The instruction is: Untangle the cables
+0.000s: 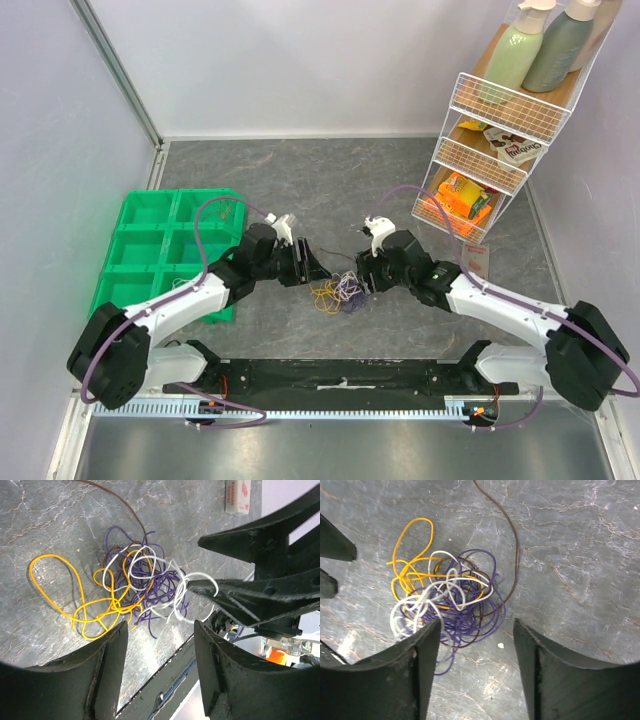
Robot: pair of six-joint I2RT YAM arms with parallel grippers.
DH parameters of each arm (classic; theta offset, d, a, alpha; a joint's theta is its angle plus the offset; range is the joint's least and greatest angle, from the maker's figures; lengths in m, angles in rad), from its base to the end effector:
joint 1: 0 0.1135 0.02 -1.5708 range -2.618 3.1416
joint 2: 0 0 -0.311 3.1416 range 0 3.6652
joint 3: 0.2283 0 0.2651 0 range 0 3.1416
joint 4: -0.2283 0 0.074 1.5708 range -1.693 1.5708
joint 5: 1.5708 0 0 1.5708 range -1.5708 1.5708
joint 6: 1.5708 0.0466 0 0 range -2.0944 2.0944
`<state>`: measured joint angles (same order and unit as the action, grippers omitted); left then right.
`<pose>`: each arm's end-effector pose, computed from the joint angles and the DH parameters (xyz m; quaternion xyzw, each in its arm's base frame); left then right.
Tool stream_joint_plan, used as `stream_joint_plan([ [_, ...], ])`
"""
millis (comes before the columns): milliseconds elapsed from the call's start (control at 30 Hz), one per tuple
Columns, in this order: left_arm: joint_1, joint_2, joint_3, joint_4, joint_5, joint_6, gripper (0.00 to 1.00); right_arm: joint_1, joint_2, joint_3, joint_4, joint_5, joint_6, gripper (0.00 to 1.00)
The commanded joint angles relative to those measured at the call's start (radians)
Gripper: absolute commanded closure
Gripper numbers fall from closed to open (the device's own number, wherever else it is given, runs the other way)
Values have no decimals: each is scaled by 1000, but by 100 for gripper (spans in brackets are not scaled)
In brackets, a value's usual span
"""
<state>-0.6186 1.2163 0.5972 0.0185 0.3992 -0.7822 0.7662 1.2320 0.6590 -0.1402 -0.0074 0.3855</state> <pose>0.1961 -0.1618 0.2381 0.0213 0.8717 -0.4287 0.2364 0.1852 0.1787 0.2383 -0.1736 0.8927 0.2292 0.3469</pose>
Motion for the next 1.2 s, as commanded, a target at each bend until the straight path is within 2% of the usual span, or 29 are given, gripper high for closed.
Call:
stream_joint_plan([
  [0,-3,18,27,55,75,47,39,-4,-94,-13,-3,11,-19,41],
  [133,-26,71,58,69,121,63,45,-4,-117,-67,85,-121,3,57],
  [233,-50,106,104,55,125,80,48,-4,-141,-96,131,-147,39,73],
  [267,-56,117,116,54,122,81,48,-4,-152,-98,169,-146,46,74],
  [400,-64,117,130,22,63,75,49,-4,-151,-88,143,-94,58,70],
  [600,-63,49,113,-124,-25,75,48,-4,-109,-120,195,-196,81,53],
  [833,-63,86,134,-166,-30,78,50,-4,0,-118,297,-279,130,48],
  [1000,-63,140,159,-155,-22,70,63,-4,53,-118,320,-278,135,50],
  [1067,-63,150,173,-164,-26,75,76,-4,76,-119,329,-275,136,52],
  [1167,-64,141,180,-183,-30,89,91,-4,95,-125,338,-263,138,53],
])
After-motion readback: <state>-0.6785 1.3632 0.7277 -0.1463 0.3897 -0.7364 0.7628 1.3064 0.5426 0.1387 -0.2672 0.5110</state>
